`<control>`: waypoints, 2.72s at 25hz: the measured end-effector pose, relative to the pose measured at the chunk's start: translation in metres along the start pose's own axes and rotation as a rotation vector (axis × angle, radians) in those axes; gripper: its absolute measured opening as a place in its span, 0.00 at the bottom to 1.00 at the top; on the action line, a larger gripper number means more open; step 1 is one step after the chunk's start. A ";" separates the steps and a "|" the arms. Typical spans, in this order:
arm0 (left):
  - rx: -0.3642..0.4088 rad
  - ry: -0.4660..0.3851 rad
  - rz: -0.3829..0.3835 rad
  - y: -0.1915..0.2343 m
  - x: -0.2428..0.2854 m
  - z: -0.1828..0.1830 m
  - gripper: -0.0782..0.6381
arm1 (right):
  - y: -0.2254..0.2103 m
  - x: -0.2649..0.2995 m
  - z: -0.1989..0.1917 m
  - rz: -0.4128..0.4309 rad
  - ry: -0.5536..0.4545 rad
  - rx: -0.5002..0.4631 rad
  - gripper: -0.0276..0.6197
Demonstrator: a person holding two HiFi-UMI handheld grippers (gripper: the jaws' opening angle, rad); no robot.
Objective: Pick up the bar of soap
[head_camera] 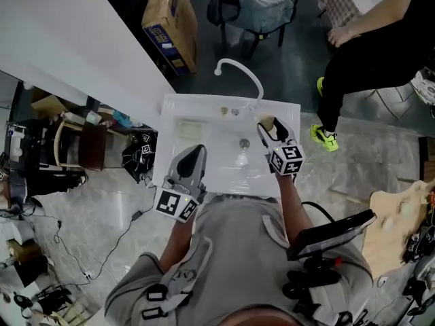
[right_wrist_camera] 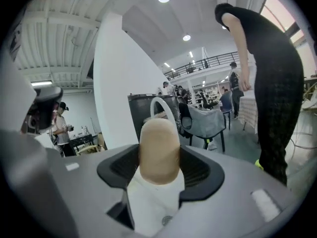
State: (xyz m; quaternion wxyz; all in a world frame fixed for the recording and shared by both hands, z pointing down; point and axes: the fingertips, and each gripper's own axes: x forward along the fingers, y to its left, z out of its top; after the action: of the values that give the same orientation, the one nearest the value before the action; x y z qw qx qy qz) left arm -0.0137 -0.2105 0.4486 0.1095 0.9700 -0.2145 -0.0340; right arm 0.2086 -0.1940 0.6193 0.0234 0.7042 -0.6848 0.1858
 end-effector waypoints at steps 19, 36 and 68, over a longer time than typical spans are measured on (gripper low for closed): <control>0.005 0.054 0.126 0.002 0.002 -0.011 0.09 | -0.154 0.098 -0.171 -0.216 0.393 0.023 0.44; -0.010 0.049 0.188 0.010 0.007 -0.010 0.09 | -0.148 0.132 -0.188 -0.194 0.605 -0.137 0.47; 0.005 -0.086 -0.140 -0.034 0.044 0.020 0.09 | 0.017 -0.067 0.090 -0.107 -0.090 -0.182 0.54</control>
State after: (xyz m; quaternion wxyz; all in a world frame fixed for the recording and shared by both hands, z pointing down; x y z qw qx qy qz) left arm 0.0376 -0.2025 0.4202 0.0949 0.9805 -0.1508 -0.0826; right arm 0.2130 -0.1573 0.5121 0.0663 0.7424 -0.6607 0.0894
